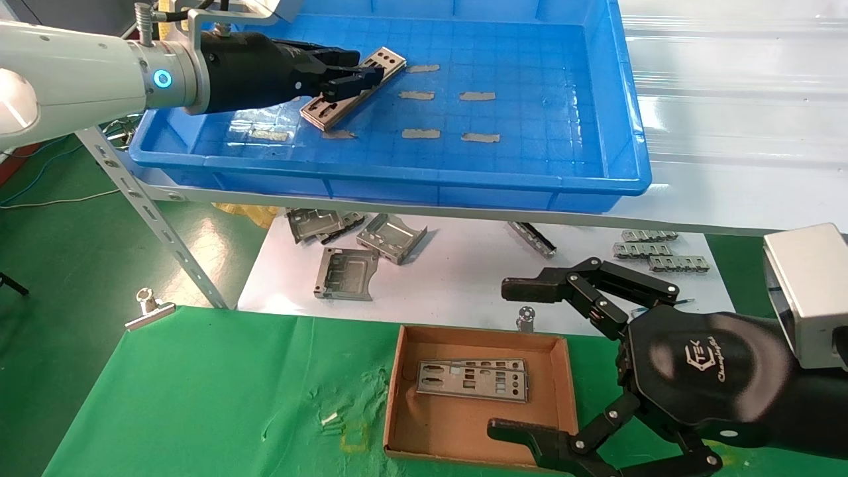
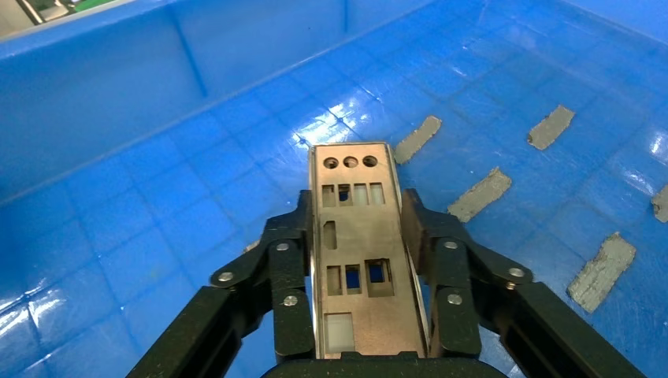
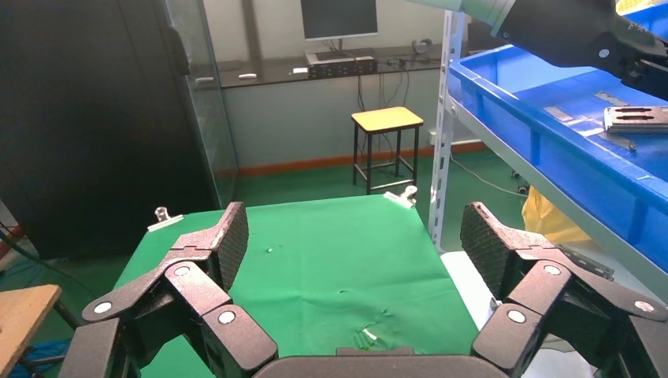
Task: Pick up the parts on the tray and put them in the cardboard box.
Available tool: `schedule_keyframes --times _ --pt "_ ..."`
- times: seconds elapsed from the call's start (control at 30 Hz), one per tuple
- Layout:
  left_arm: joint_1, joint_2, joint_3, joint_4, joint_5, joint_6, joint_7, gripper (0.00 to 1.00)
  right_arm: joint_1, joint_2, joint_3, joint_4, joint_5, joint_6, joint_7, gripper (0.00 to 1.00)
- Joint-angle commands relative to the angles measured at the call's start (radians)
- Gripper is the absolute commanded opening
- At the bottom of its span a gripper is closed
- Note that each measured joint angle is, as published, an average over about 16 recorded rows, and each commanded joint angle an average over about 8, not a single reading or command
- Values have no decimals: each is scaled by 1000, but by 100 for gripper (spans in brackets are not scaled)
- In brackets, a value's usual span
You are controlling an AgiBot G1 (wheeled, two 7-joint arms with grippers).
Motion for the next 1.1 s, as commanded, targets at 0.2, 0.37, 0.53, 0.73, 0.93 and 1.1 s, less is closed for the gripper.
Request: schedule_keyframes --times 0.2,0.37,0.53,0.73,0.93,1.1 --pt "-4 -1 -1 -4 -3 4 4 0 0 0 0 0 0 0 0 100" --pt "-9 -2 -3 -5 -5 8 8 0 0 0 0 0 0 0 0 100" --pt "-11 -2 1 -5 -1 11 15 56 0 0 0 0 0 0 0 100" --pt "-11 -2 4 -11 4 13 36 100 0 0 0 0 0 0 0 100" --pt "-14 -4 5 -13 5 24 57 100 0 0 0 0 0 0 0 100" --pt "-16 -6 6 -10 5 31 66 100 0 0 0 0 0 0 0 100"
